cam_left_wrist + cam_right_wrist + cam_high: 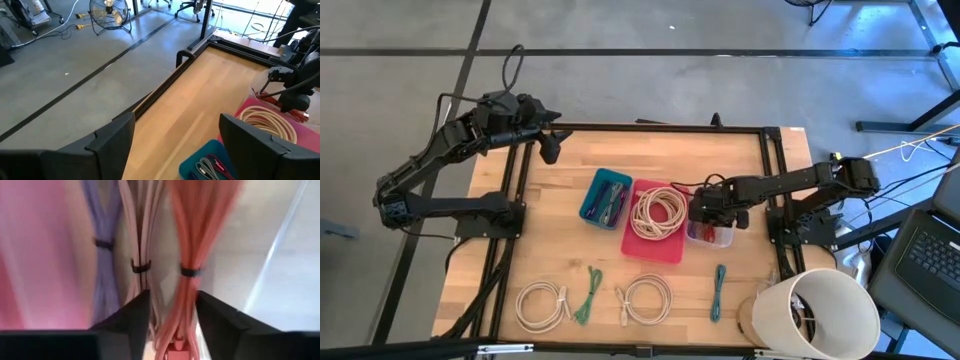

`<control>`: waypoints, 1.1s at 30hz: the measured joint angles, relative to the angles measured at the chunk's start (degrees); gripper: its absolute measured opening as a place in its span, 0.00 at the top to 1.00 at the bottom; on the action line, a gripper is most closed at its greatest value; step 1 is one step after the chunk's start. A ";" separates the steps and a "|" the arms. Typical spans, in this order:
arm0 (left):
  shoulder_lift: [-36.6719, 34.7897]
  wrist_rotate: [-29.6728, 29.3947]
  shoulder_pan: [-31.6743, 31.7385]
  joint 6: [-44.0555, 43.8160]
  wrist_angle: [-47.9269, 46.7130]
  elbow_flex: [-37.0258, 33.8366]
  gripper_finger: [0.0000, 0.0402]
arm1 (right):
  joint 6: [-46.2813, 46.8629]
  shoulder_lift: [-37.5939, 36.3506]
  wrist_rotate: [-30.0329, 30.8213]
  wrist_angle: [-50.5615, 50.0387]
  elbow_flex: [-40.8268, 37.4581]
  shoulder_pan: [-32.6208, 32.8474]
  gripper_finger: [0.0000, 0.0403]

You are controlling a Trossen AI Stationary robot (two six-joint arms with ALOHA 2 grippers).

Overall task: Pick & Place USB Port
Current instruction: Put the blue and black charger cable into the blue bin

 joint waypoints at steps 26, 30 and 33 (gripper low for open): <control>0.02 -1.71 -0.02 0.94 -0.35 0.00 0.30 | 13.65 1.40 10.77 -38.19 37.95 21.02 0.50; 0.02 -2.34 0.00 0.96 -0.32 0.00 0.30 | 22.80 4.45 10.72 -37.67 37.95 27.98 0.50; 0.02 -2.34 0.00 0.96 -0.31 0.00 0.30 | 27.82 7.90 9.75 -37.55 37.95 31.81 0.50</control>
